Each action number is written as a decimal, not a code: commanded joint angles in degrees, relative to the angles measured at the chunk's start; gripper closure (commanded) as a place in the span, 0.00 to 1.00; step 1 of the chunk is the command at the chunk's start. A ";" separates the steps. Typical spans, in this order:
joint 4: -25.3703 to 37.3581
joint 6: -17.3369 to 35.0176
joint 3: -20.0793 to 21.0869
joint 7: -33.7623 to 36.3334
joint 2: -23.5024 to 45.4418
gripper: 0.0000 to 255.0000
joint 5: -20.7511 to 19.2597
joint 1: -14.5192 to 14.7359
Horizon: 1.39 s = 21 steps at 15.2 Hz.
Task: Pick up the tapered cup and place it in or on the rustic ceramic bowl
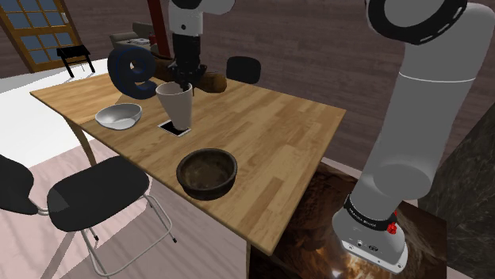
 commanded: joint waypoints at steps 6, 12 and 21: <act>-14.50 0.14 1.42 2.43 -14.93 1.00 2.27 1.41; -23.09 -0.54 2.59 4.46 -24.68 1.00 4.15 2.81; -29.82 6.29 2.96 3.44 -24.52 1.00 4.61 3.00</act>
